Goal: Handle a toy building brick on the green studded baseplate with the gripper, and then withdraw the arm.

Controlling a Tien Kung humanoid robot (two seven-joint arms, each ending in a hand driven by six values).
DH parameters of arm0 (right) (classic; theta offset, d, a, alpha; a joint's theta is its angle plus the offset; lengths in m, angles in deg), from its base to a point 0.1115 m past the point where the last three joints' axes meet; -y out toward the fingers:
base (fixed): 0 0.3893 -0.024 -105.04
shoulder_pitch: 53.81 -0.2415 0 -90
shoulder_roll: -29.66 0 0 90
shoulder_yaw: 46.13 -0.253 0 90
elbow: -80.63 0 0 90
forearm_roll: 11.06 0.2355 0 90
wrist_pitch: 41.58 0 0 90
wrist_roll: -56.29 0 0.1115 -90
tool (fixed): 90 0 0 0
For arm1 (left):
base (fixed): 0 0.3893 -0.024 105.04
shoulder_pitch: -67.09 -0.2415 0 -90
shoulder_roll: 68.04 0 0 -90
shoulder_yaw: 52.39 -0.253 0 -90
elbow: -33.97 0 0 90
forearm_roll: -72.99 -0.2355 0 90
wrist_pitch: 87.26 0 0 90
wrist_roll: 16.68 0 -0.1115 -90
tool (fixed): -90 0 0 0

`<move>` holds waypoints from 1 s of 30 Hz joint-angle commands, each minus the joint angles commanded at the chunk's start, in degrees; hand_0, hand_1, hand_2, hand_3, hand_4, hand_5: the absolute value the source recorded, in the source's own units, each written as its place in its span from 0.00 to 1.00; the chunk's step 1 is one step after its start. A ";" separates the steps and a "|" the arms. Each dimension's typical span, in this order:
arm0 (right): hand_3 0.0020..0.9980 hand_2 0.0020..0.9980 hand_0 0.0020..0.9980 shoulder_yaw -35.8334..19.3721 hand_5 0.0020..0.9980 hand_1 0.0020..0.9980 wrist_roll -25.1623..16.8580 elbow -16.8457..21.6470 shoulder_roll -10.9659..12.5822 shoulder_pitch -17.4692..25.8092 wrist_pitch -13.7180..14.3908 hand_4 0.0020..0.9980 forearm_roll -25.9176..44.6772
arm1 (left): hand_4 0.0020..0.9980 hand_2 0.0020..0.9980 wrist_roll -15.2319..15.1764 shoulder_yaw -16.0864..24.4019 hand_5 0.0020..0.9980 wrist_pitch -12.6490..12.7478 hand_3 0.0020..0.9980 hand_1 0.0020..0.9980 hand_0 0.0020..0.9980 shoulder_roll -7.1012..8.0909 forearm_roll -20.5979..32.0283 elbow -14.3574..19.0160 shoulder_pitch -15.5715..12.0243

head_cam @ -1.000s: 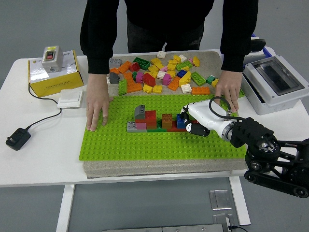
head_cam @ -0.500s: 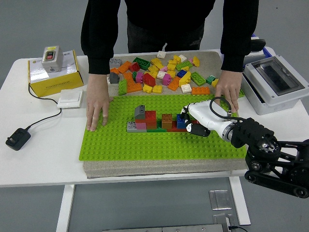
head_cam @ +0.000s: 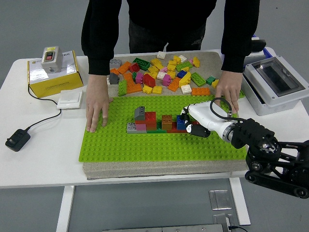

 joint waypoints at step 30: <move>0.66 0.70 0.01 -24.97 0.47 0.16 -10.41 9.73 5.20 16.26 10.08 0.00 7.93 | 0.10 0.58 0.03 -0.30 0.69 0.77 0.65 0.64 0.67 -0.31 0.44 0.00 -0.57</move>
